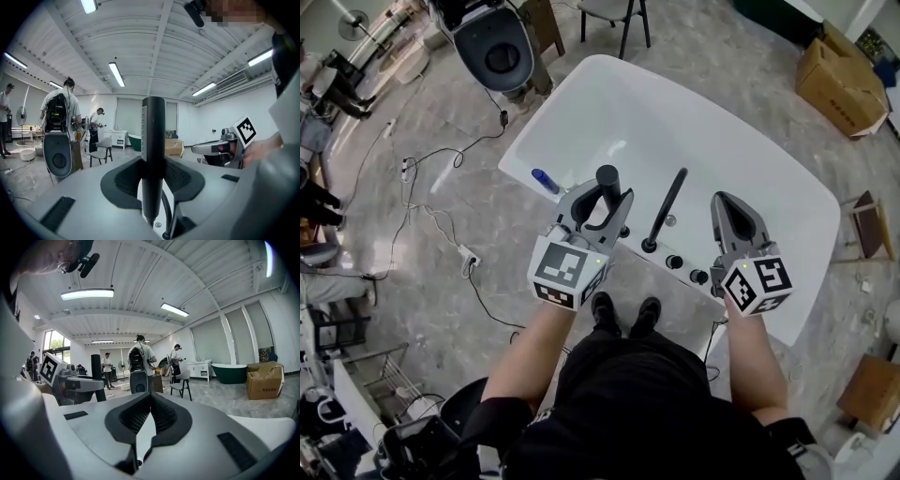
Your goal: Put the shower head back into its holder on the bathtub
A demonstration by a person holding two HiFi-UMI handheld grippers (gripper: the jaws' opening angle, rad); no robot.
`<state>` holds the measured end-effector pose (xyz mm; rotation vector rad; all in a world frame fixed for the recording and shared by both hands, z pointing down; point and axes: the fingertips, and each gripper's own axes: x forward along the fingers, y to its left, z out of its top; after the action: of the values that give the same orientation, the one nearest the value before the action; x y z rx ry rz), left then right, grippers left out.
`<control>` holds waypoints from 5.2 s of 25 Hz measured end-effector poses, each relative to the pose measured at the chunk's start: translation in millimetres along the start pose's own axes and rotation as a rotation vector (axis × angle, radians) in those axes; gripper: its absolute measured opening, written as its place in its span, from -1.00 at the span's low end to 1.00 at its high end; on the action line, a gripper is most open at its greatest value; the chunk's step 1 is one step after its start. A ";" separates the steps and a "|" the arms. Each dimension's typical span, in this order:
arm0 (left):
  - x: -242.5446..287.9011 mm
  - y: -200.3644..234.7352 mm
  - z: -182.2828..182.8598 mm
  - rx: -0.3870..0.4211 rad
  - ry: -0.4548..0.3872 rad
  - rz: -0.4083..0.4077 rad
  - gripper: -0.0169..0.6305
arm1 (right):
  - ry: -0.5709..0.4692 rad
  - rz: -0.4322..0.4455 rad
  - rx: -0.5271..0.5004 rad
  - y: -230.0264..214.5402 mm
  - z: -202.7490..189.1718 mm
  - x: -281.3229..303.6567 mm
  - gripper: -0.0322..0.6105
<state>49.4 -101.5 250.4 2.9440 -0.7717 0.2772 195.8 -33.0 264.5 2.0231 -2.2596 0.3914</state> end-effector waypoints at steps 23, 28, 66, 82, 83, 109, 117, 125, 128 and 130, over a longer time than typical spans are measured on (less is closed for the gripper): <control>85.6 25.9 -198.2 -0.134 0.180 0.074 -0.51 | 0.184 0.084 0.040 -28.2 -155.9 53.0 -0.86; 100.1 23.9 -252.8 -0.156 0.227 0.056 -0.51 | 0.190 0.101 0.060 -26.8 -187.7 62.7 -0.86; 98.2 4.9 -327.3 -0.089 0.393 0.093 -0.23 | 0.219 0.140 0.111 -24.1 -194.4 28.4 -0.86; 17.4 -14.4 -77.8 -0.044 0.159 0.180 -0.49 | 0.045 0.138 0.023 -9.6 -31.0 -34.7 -0.86; 13.5 -16.1 -68.6 -0.039 0.152 0.180 -0.50 | 0.032 0.133 0.020 -10.2 -24.2 -38.3 -0.86; -47.0 -2.4 35.4 -0.031 0.043 0.205 -0.76 | -0.185 0.109 -0.066 -25.0 78.4 -80.5 -0.86; -77.5 27.3 46.3 -0.043 -0.010 0.212 -0.85 | -0.227 0.071 -0.076 -15.5 89.0 -74.6 -0.86; -111.8 73.1 6.5 -0.112 0.005 0.312 -0.88 | -0.196 0.151 -0.170 35.1 77.8 -44.9 -0.87; -111.7 80.4 12.4 -0.112 -0.013 0.317 -0.88 | -0.205 0.168 -0.152 44.9 79.3 -40.4 -0.87; -100.3 80.9 25.2 -0.090 -0.024 0.306 -0.88 | -0.223 0.169 -0.138 43.0 86.7 -35.7 -0.87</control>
<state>-72.6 -127.2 209.0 2.7434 -1.2053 0.2212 167.1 -15.7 166.9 1.8991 -2.5183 0.0177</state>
